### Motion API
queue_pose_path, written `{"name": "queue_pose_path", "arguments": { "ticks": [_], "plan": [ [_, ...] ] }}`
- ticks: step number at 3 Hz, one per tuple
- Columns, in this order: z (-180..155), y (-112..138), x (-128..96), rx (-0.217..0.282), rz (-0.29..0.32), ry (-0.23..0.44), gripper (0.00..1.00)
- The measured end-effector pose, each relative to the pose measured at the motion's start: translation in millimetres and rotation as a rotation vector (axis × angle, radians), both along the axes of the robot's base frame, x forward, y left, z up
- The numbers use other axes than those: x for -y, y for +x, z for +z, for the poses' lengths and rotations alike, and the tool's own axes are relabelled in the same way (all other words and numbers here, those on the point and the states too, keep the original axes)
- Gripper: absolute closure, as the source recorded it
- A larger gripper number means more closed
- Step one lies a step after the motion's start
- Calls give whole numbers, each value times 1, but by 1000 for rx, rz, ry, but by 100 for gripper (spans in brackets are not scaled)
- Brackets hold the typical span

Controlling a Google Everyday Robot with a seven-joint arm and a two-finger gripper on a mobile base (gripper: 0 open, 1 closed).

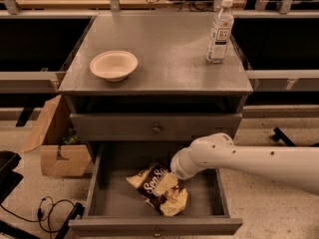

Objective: Pick brown chip bag from middle drawer and place on counter

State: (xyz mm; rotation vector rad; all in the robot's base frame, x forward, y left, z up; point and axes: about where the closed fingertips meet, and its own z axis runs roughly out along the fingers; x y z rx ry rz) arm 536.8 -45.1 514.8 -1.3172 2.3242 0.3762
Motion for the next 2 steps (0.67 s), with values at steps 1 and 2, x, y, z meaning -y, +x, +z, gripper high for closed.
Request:
{"name": "queue_pose_path", "arguments": {
  "ticks": [1, 2],
  "plan": [
    [-69, 9, -17, -74, -2, 30, 0],
    [-123, 6, -22, -137, -17, 32, 18]
  ]
}}
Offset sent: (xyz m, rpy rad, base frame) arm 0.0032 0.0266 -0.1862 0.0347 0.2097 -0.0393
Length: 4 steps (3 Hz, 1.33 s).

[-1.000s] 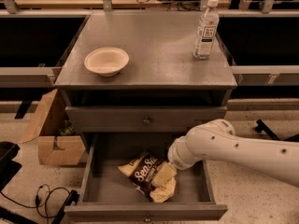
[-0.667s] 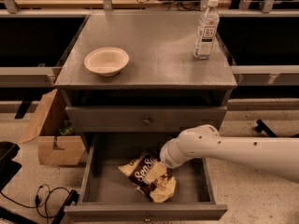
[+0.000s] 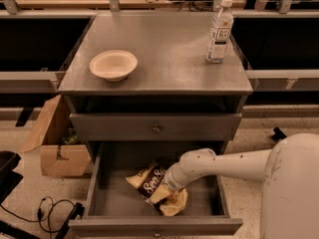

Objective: Pick brown chip bag from middle drawer and place on counter

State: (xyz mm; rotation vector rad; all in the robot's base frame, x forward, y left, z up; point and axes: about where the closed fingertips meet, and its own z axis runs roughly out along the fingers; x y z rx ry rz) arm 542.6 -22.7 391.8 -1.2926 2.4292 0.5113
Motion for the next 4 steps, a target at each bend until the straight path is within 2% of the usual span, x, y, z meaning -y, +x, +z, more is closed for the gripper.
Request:
{"name": "queue_pose_path", "arguments": {
  "ticks": [1, 3, 4],
  "plan": [
    [-8, -5, -1, -15, 0, 2, 41],
    [-5, -5, -7, -9, 11, 7, 88],
    [1, -6, -7, -5, 13, 4, 100]
  ]
}}
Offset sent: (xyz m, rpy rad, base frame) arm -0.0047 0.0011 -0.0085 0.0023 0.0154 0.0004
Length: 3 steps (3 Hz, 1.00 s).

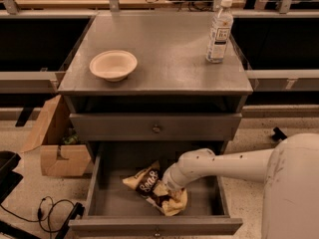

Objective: Pick brown chip bag from middle drawer and place on counter

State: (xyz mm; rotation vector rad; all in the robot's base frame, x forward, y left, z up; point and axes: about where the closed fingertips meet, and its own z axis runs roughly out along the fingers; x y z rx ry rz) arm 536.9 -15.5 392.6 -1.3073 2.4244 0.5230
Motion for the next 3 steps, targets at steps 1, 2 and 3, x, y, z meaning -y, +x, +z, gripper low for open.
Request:
{"name": "queue_pose_path", "arguments": {
  "ticks": [1, 2, 3],
  "plan": [
    [45, -11, 1, 50, 21, -47, 100],
    [92, -72, -2, 26, 73, -118, 100],
    [161, -103, -3, 45, 124, -184, 100]
  ]
}}
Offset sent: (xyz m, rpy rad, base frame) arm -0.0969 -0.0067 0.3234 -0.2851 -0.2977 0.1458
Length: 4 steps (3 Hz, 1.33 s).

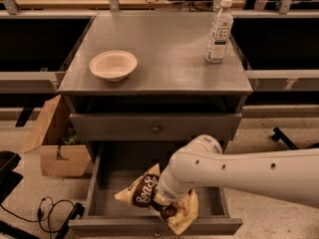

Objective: Pick brown chip bag from middle drawer and place on counter

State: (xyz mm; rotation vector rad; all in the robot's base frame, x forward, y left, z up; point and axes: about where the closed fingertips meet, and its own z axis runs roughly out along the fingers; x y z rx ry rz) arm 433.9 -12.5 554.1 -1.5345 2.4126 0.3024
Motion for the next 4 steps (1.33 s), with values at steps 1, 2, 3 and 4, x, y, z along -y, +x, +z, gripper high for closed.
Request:
{"name": "queue_pose_path", "arguments": {
  "ticks": [1, 2, 3, 4],
  "plan": [
    [90, 6, 2, 98, 26, -43, 100],
    [169, 25, 3, 183, 37, -72, 100],
    [252, 53, -5, 262, 16, -82, 100],
    [328, 86, -22, 331, -30, -97, 100]
  ]
}}
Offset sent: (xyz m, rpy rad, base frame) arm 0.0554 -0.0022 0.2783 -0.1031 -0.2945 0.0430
